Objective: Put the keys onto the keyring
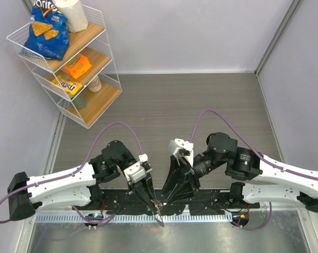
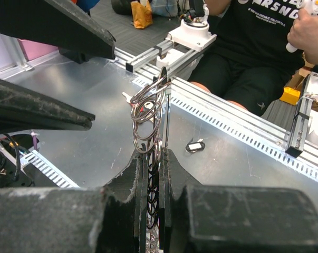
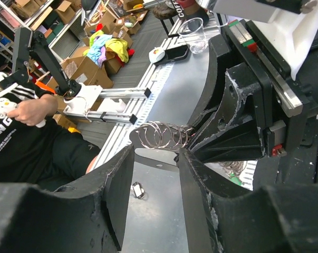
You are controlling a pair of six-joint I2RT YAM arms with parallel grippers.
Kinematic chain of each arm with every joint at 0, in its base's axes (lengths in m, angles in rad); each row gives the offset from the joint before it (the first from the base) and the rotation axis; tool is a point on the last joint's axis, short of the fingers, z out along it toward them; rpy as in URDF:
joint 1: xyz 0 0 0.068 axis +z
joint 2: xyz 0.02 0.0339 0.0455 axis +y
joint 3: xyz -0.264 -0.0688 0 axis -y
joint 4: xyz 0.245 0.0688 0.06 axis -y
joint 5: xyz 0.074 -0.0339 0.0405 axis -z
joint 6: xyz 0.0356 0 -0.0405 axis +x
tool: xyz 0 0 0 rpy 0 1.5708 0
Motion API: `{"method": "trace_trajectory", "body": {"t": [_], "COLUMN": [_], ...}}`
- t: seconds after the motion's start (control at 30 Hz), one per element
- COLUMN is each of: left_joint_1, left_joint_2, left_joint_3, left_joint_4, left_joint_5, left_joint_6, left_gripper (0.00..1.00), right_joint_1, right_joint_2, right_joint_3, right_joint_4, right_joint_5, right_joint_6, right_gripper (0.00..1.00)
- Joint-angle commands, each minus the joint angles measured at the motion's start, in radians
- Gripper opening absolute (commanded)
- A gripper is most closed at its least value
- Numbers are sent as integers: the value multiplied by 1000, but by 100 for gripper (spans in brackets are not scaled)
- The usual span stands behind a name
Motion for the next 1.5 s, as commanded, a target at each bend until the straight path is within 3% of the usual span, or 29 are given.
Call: {"method": "trace_trajectory", "body": {"t": [0.0, 0.83, 1.47], "left_joint_1": [-6, -9, -9], "left_joint_2": [3, -20, -25], "left_joint_3": [50, 56, 44], "left_joint_4": [23, -32, -52], "left_joint_5": [10, -44, -61], "left_joint_6": [4, 38, 51], "left_gripper": [0, 0, 0], "right_joint_1": [15, 85, 105], "right_joint_2": [2, 42, 19], "right_joint_3": [5, 20, 31], "right_joint_4": [88, 111, 89], "right_joint_5": [-20, -1, 52], "right_joint_6": [27, 39, 38], "right_gripper": [45, 39, 18]}}
